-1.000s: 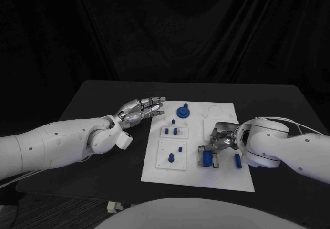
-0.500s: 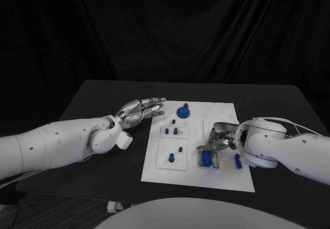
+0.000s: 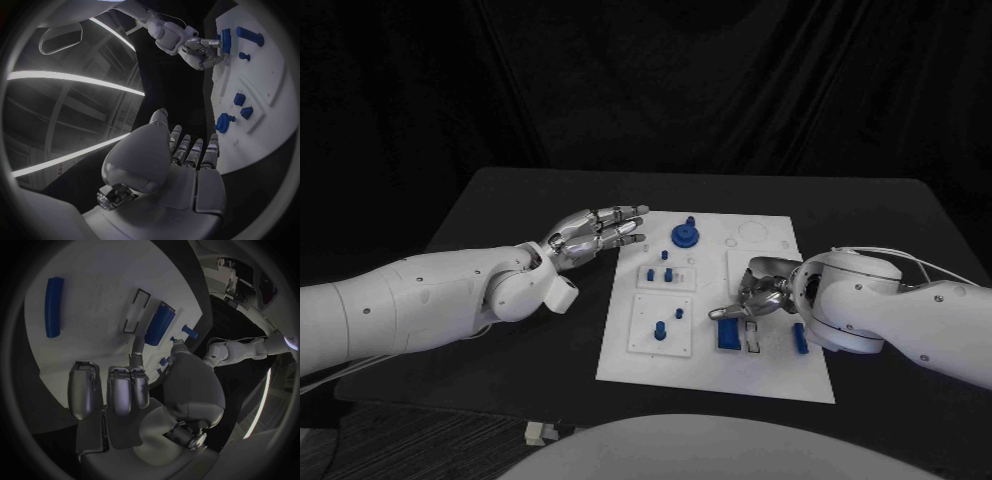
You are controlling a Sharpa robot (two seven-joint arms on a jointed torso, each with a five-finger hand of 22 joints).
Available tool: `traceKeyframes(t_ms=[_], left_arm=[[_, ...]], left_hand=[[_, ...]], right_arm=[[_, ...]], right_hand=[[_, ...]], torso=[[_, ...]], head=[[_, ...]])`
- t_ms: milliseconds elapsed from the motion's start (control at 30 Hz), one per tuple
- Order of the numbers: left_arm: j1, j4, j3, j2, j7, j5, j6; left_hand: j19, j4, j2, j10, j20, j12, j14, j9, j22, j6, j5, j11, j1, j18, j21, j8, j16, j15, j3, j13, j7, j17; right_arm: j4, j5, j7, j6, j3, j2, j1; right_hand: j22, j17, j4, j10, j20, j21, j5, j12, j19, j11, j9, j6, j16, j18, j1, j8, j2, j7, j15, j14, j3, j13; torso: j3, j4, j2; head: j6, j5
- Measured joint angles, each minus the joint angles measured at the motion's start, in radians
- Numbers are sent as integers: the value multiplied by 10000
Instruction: Assemble the parts on the task board
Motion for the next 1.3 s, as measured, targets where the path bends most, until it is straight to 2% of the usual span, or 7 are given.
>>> traceKeyframes(t_ms=[300,533,767,967,1067,1200,1300], left_arm=[[-3,-9,0,12,-29,0,27],[-6,12,0,-47,-40,0,36],[-8,30,0,-103,-44,0,32],[-9,46,0,-104,-44,0,30],[-9,43,0,-101,-44,0,30],[-9,44,0,-98,-44,0,30],[-9,43,0,-99,-44,0,30]], left_hand=[[0,0,0,0,0,0,0,0,-8,0,0,0,0,0,0,0,0,0,0,0,0,0],[0,0,0,0,0,0,37,0,-8,37,0,0,0,0,0,0,0,37,0,0,37,0],[0,-1,0,1,0,0,37,0,-7,37,38,1,0,0,0,0,0,37,-1,0,37,0],[0,-1,0,1,0,0,37,0,-7,40,38,1,0,1,0,0,0,36,-1,0,40,0],[0,-1,0,1,0,0,36,0,-7,134,38,1,0,1,0,0,0,37,-1,0,133,0],[0,-1,0,1,0,0,37,0,-7,145,38,1,0,0,0,0,0,37,-1,0,145,0],[0,-1,0,1,0,0,37,0,-7,145,38,1,0,0,0,0,0,36,-1,0,145,0]], right_arm=[[64,-35,1,-112,2,-176,-1],[454,-56,360,-866,-7,-822,46],[1052,-146,1465,-2174,6,-1589,348],[1324,-559,2433,-3145,-1,-2106,382],[1420,-1023,2943,-3639,11,-2272,224],[1484,-1810,3422,-4107,-7,-2381,-119],[1524,-2441,3633,-4297,-3,-2409,-379]], right_hand=[[-1,0,9,0,0,0,0,0,0,0,65,-60,0,0,-695,0,-81,-11,0,0,-534,-1],[-2,0,-11,9,0,320,0,0,0,16,77,-385,0,0,-924,-181,273,64,4,3,-705,-1],[-3,0,-108,16,156,885,1274,0,45,246,-103,-970,0,2,374,-292,1580,249,202,14,40,-1],[-3,0,-556,31,400,1134,2501,0,40,612,-1191,-1840,0,2,2463,-1047,1714,590,452,15,198,-1],[-3,6,-837,33,448,1152,2941,0,16,614,-1503,-1606,0,1,3184,-1042,1720,622,452,15,243,6],[-4,8,-1069,9,442,1191,2721,0,23,503,-1190,-1028,0,2,3702,-145,1614,395,408,39,112,7],[-4,8,-433,7,248,1191,1581,0,36,247,113,-1258,0,1,3955,1595,1064,189,304,18,445,6]], torso=[[1,-2,-2],[2,-2,-2],[2,-2,-2],[3,-2,-6],[2,-2,-7],[2,0,-7],[0,0,-4]], head=[[0,6],[0,38],[0,45],[0,42],[0,47],[0,49],[0,52]])
